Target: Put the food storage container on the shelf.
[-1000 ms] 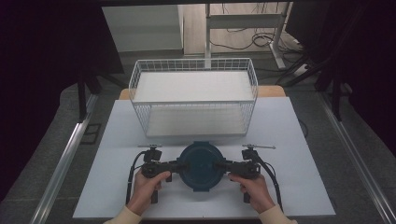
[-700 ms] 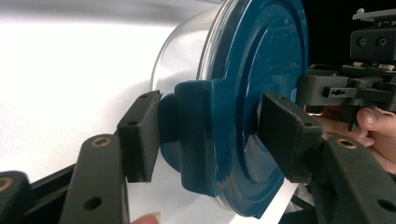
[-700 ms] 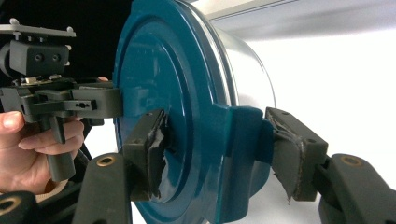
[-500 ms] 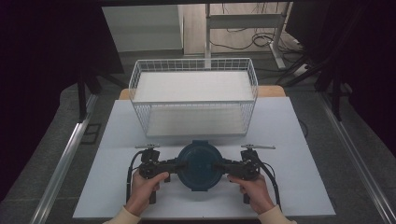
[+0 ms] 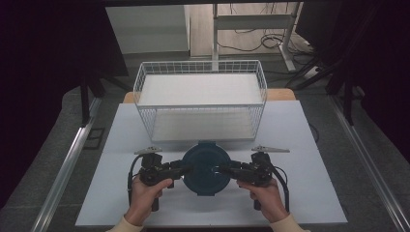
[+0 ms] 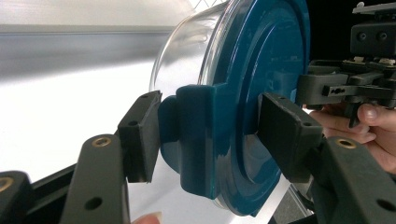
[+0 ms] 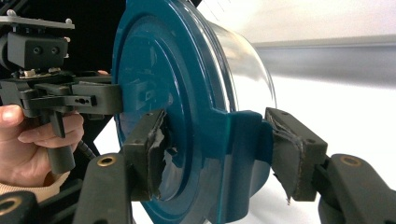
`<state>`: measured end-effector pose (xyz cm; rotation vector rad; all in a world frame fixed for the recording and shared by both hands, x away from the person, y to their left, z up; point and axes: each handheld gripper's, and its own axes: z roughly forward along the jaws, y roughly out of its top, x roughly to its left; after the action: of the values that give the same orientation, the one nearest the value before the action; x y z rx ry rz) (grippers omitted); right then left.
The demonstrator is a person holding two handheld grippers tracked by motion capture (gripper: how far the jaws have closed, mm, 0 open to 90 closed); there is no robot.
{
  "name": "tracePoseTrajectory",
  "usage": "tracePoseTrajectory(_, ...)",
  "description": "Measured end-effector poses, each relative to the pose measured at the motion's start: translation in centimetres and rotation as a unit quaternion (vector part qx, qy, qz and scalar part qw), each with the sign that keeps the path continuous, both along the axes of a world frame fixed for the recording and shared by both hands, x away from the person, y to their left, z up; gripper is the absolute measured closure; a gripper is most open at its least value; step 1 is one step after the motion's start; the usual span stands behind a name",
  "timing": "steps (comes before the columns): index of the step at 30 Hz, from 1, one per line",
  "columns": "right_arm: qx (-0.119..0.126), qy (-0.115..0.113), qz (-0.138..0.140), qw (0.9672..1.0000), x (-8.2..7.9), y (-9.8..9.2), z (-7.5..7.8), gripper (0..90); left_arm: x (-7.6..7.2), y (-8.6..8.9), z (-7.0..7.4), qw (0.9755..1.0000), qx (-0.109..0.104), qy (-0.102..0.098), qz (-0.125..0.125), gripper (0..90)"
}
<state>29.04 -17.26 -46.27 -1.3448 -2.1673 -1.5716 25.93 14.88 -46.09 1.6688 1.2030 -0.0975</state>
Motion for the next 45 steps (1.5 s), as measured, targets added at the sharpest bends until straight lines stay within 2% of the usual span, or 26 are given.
tracePoseTrajectory(12,-0.009,-0.03,0.005,0.9995,-0.5,0.4,1.4,40.8,-0.4,0.4,1.0,0.9999,-0.003,-0.011,-0.004,41.2)
tracePoseTrajectory(19,-0.01,-0.033,0.009,0.9994,-0.7,0.5,1.7,40.8,-0.6,0.4,1.3,0.9999,0.002,-0.017,-0.004,41.2)
tracePoseTrajectory(33,-0.013,-0.053,0.014,0.9984,-0.9,0.8,2.8,40.8,-1.1,0.7,2.4,0.9995,0.003,-0.031,-0.001,41.0)
tracePoseTrajectory(45,-0.02,-0.063,0.017,0.9977,-0.2,1.2,3.8,40.8,-0.3,0.8,3.2,0.9992,0.009,-0.038,0.001,40.1)
